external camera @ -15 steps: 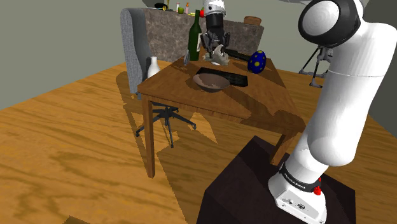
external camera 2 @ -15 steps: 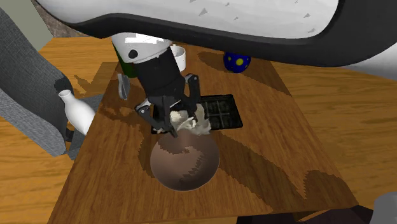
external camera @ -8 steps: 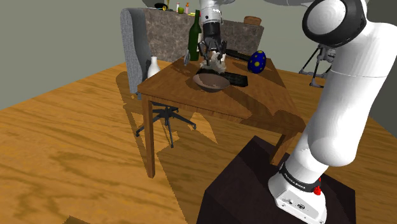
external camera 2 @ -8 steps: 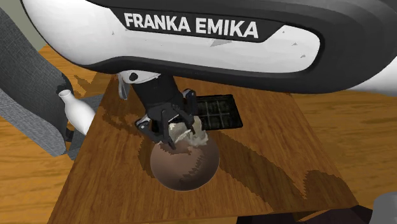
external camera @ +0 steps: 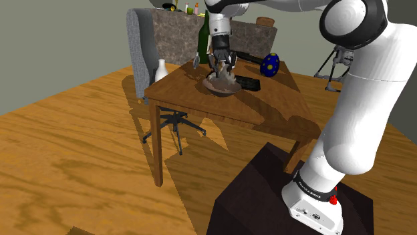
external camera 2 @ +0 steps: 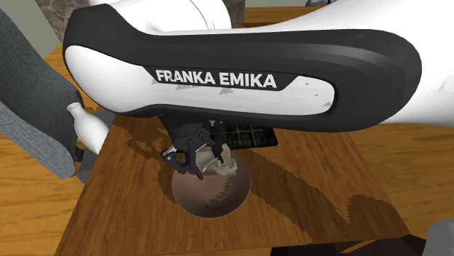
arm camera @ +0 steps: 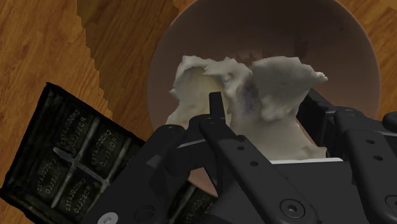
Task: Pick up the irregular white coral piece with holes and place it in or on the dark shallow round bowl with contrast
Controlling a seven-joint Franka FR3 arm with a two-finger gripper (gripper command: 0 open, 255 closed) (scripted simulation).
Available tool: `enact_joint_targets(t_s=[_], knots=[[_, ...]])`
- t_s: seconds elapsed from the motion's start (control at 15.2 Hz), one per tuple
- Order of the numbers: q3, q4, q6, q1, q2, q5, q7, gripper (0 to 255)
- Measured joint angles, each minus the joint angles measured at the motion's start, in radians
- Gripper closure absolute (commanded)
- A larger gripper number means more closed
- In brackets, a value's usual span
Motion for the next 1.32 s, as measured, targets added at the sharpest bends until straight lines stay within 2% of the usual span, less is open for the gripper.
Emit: enact_joint_targets(t_s=[0.33, 0.4, 0.79, 1.12, 1.32], knots=[[0.000, -0.011, 0.009, 0.001, -0.002, 0.000, 0.001, 255], [0.000, -0.011, 0.009, 0.001, -0.002, 0.000, 0.001, 0], [0.000, -0.011, 0.009, 0.001, -0.003, 0.000, 0.001, 0], [-0.005, 0.184, -0.124, -0.014, 0.061, 0.012, -0.008, 0], [-0.005, 0.214, -0.138, -0.016, 0.078, 0.015, -0.009, 0]])
